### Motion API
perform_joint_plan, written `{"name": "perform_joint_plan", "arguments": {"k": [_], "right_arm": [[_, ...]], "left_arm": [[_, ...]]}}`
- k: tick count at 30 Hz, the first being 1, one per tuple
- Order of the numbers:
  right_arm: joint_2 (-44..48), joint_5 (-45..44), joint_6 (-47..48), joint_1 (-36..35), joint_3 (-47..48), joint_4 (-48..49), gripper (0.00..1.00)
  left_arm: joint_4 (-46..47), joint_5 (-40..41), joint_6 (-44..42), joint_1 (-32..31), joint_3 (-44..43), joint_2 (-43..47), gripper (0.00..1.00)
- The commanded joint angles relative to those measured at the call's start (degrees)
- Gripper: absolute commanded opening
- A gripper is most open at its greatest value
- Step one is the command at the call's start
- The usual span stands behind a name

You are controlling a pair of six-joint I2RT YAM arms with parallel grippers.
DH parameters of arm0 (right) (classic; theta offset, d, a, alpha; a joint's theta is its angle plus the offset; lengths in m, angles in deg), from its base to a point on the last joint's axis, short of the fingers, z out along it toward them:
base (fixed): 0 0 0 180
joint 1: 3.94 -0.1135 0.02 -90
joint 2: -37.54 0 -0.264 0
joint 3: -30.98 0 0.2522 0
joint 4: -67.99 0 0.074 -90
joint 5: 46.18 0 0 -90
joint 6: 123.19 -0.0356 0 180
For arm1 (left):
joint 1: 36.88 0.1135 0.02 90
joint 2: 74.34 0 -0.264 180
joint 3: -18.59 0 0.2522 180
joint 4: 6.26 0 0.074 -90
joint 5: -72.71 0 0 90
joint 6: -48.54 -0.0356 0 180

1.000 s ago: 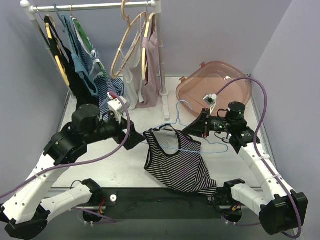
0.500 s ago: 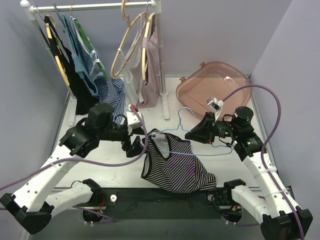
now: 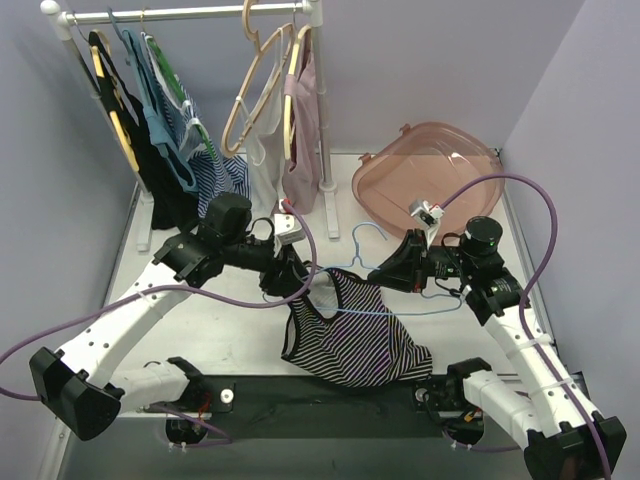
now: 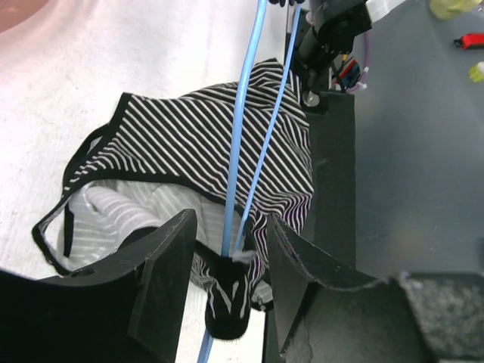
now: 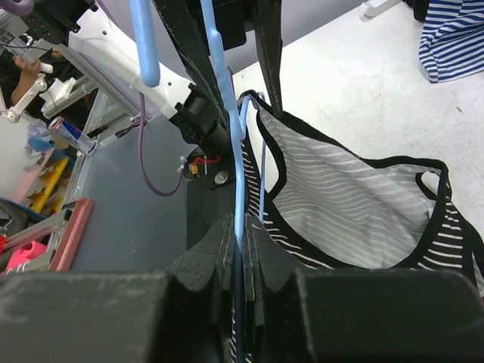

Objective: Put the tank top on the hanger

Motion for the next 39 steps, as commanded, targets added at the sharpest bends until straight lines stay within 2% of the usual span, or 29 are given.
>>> {"name": "perform_joint_plan", "arguments": {"k": [1, 6, 8, 9, 10, 11, 16, 19, 21, 23, 25, 28, 30, 31, 32, 34, 39], "right_arm": [[-0.2, 2.59, -0.38, -0.62, -0.21, 6.23, 0.0], [-1.34, 2.24, -1.18, -0.71, -0.82, 7.82, 0.0], [-1.69, 2.15, -1.18, -0.8, -1.17, 8.17, 0.0], [-1.7, 2.06, -1.35, -0.97, -1.26, 8.35, 0.0], [-1.87, 2.06, -1.35, -1.15, -1.52, 8.44, 0.0], [-2.05, 1.8, -1.35, -1.15, -1.79, 8.52, 0.0], [-3.01, 0.75, -2.76, -1.85, -2.93, 9.67, 0.0], [-3.45, -1.36, -3.99, -1.94, -3.81, 10.28, 0.01], [-3.54, -4.51, -3.99, -2.03, -4.6, 9.76, 0.18], [-3.19, -5.76, -3.64, -1.94, -5.13, 10.19, 0.28], [-3.28, -6.99, -3.29, -1.94, -5.31, 10.11, 0.29], [-3.45, -6.82, -3.2, -1.94, -4.96, 10.28, 0.26], [-3.63, -6.99, -3.2, -1.94, -4.96, 10.11, 0.3], [-3.28, -7.86, -2.85, -1.94, -4.78, 9.58, 0.35], [-3.1, -9.0, -1.8, -1.68, -4.43, 7.75, 0.55], [-2.66, -12.68, -1.79, -0.54, -3.38, 6.77, 0.76], [-5.03, -19.81, -5.13, 7.97, 1.8, 1.95, 0.79]], "left_arm": [[6.09, -4.33, 3.23, 0.37, 2.55, 1.02, 0.52], [8.04, -4.16, 4.91, 0.37, 5.9, 2.78, 0.52], [8.91, -4.33, 6.05, 0.37, 7.65, 3.3, 0.46], [9.44, -4.16, 6.66, 0.37, 8.18, 3.74, 0.4], [10.4, -3.81, 7.98, 0.37, 9.14, 3.92, 0.28], [10.84, -3.55, 8.68, 0.37, 9.59, 4.18, 0.0], [18.21, 0.13, 15.89, 0.46, 13.81, 7.52, 0.0], [17.54, 2.25, 16.95, 0.81, 13.9, 8.58, 0.0], [13.78, 3.66, 15.82, 0.98, 11.62, 8.32, 0.0], [11.3, 5.32, 14.41, 0.99, 9.34, 8.58, 0.0], [8.22, 6.38, 12.74, 0.99, 8.02, 8.84, 0.0], [5.76, 6.56, 12.56, 0.99, 6.34, 9.02, 0.0], [4.18, 6.56, 12.56, 0.99, 5.21, 8.5, 0.0], [3.56, 6.82, 11.08, 0.99, 4.59, 8.32, 0.0], [2.07, 7.09, 10.54, 0.99, 4.06, 7.97, 0.0], [0.84, 8.49, 9.75, 0.99, 2.92, 7.97, 0.0], [-5.05, 11.74, 8.34, 0.99, 1.16, 9.28, 0.0]]}}
